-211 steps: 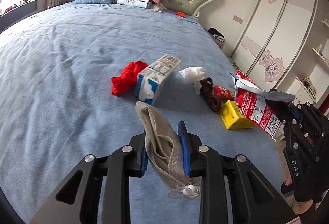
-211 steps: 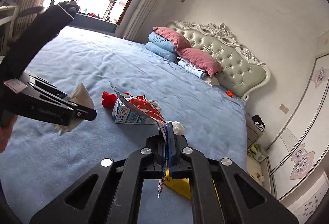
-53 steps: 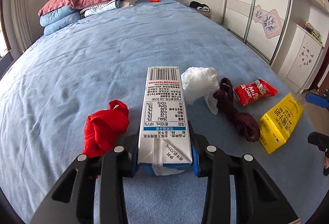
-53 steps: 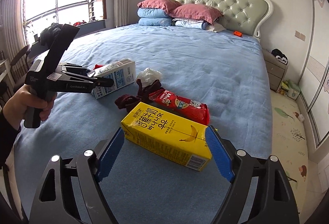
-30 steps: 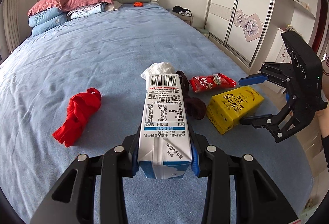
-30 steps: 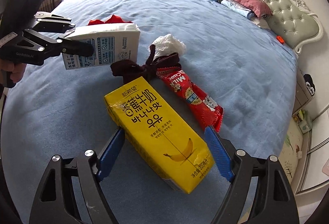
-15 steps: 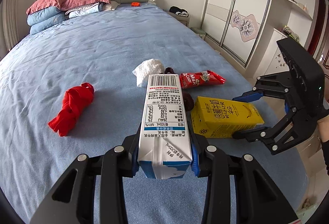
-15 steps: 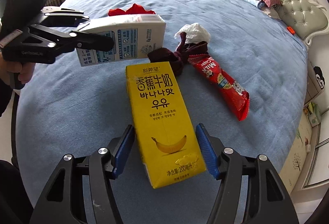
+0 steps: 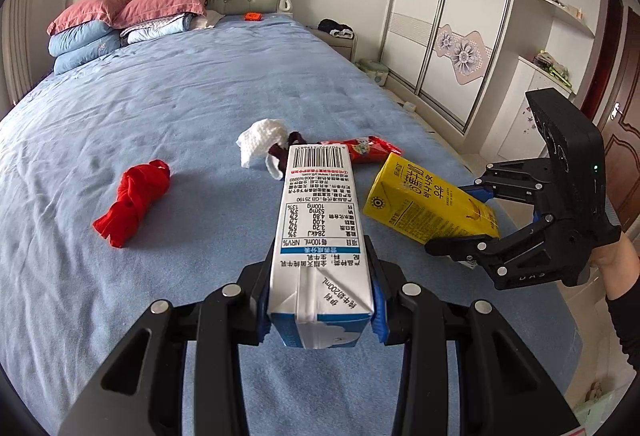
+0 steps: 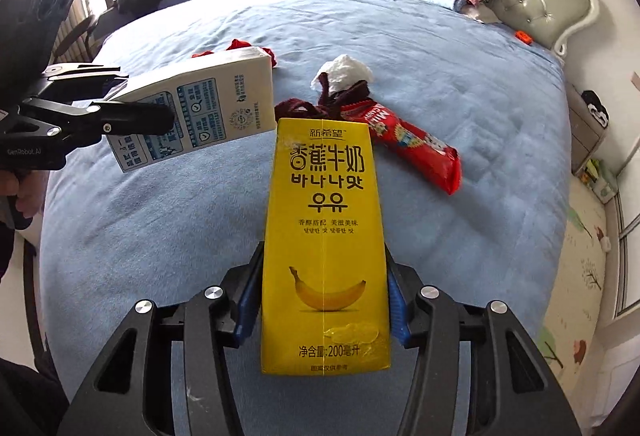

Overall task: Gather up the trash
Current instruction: 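Carry milk carton and banana milk box over the yellow bin and open both tools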

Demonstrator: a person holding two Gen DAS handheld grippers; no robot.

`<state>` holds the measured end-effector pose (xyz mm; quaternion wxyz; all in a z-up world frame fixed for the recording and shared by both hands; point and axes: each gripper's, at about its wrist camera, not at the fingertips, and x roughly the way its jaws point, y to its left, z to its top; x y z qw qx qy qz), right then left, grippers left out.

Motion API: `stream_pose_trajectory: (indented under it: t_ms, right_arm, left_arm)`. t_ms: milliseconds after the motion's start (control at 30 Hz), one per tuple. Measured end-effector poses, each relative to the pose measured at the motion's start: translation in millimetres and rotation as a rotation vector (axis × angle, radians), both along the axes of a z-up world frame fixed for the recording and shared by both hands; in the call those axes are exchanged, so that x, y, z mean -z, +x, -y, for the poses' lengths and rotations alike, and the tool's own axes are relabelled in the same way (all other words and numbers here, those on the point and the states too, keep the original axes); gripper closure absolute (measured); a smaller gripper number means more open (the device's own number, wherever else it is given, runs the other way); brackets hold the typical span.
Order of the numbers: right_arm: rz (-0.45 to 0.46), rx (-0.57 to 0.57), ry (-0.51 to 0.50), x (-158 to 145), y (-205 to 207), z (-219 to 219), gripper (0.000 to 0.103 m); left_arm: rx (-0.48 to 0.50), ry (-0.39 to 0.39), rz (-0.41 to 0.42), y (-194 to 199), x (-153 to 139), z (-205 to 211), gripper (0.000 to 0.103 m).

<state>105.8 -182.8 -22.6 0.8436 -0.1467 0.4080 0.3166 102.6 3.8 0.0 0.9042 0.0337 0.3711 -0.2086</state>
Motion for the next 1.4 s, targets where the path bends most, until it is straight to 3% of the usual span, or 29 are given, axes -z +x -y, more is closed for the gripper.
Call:
stream_pose_trajectory:
  t_ms: [267,500,800,1067,1400]
  right_arm:
    - [0.121,0.249,0.204,-32,-73,102,0.052]
    - [0.141,0.424,0.327,-36,-132,191,0.052]
    - [0.095,0.655,0.324,3,-194,288,0.052]
    - [0.004,0.824,0.365,57,-218,345,0.052]
    - [-0.071,0.903,0.401,86,-217,375,0.052]
  left_arm:
    - [0.133,-0.02,-0.004,-21,-6,72,0.065]
    - [0.299,-0.063,-0.056,-29,5,171,0.065]
    - [0.454,-0.069,-0.163,-40,40,285,0.065]
    - [0.521,-0.019,-0.338,-26,84,375,0.065]
    - [0.533,0.052,-0.373,-11,109,436,0.065]
